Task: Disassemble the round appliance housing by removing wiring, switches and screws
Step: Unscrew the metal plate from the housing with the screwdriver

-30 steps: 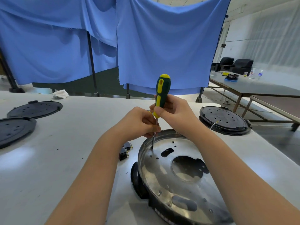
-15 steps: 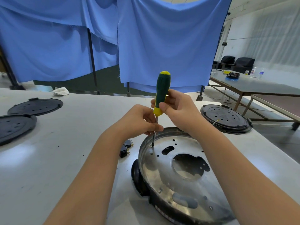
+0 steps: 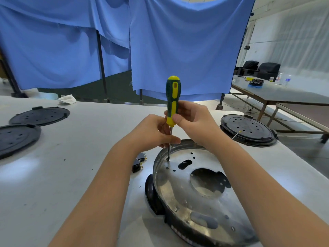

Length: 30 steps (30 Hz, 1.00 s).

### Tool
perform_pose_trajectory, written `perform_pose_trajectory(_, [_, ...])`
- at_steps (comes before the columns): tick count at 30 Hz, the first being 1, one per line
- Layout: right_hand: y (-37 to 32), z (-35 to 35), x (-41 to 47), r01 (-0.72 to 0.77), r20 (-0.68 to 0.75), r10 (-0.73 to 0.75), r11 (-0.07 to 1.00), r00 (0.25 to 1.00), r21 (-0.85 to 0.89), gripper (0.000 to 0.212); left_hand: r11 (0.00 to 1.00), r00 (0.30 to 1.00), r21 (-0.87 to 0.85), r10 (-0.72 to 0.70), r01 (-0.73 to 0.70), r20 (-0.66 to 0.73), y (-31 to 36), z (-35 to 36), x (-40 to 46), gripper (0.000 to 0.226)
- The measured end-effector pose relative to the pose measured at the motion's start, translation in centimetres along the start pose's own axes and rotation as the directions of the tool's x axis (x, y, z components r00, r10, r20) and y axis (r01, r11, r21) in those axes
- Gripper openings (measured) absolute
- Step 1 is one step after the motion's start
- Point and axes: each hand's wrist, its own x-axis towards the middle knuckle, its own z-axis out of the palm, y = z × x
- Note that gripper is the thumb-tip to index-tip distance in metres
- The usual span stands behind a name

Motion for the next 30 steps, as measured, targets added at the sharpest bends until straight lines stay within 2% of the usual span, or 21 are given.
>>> perform_pose_trajectory(4, [0.1,0.5,-0.1,0.028,-0.062,-0.030,0.999,0.998,-0.031,0.022,1.000,1.000,0.001,0.000,0.000,-0.005,0.0,0.0,0.0,0.031])
perform_pose_trajectory(9, [0.4,0.2,0.1,-0.007,-0.099,0.004,1.000,0.995,-0.027,0.022,0.999,1.000,0.022,-0.028,0.028,0.000,0.0,0.1,0.1,0.035])
perform_pose_trajectory(12, [0.3,0.1,0.1,-0.026,-0.076,0.022,0.998,0.997,-0.055,0.026,0.997,0.995,0.000,-0.079,0.080,0.064,-0.1,-0.2,-0.1,0.022])
perform_pose_trajectory(14, [0.3,0.1,0.0,-0.040,-0.058,0.039,0.999,0.998,-0.019,0.024,0.995,0.986,-0.013,-0.093,0.096,0.141,-0.1,-0.6,-0.3,0.010])
perform_pose_trajectory(16, [0.2,0.0,-0.1,-0.058,-0.035,0.059,0.998,0.998,0.030,0.023,0.995,0.977,-0.034,-0.086,0.095,0.195,0.0,-0.7,-0.4,0.021])
perform_pose_trajectory(20, [0.1,0.1,-0.1,-0.084,-0.028,0.088,0.987,0.996,0.136,0.020,0.997,0.984,-0.034,-0.062,0.069,0.167,0.1,-0.4,-0.3,0.017])
perform_pose_trajectory(22, [0.2,0.4,-0.2,-0.084,-0.073,0.089,0.994,0.993,0.063,0.018,0.997,0.989,-0.035,-0.058,0.063,0.139,0.1,-0.2,-0.2,0.012])
perform_pose_trajectory(25, [0.6,0.3,-0.1,-0.102,-0.151,0.097,0.995,0.984,-0.023,0.033,0.999,0.995,0.016,-0.039,0.038,0.092,0.0,0.3,0.0,0.015])
perform_pose_trajectory(30, [0.8,0.0,0.2,-0.110,-0.180,0.084,0.984,0.980,-0.142,0.032,0.999,0.998,0.040,-0.030,0.028,0.054,-0.3,0.6,0.2,0.022])
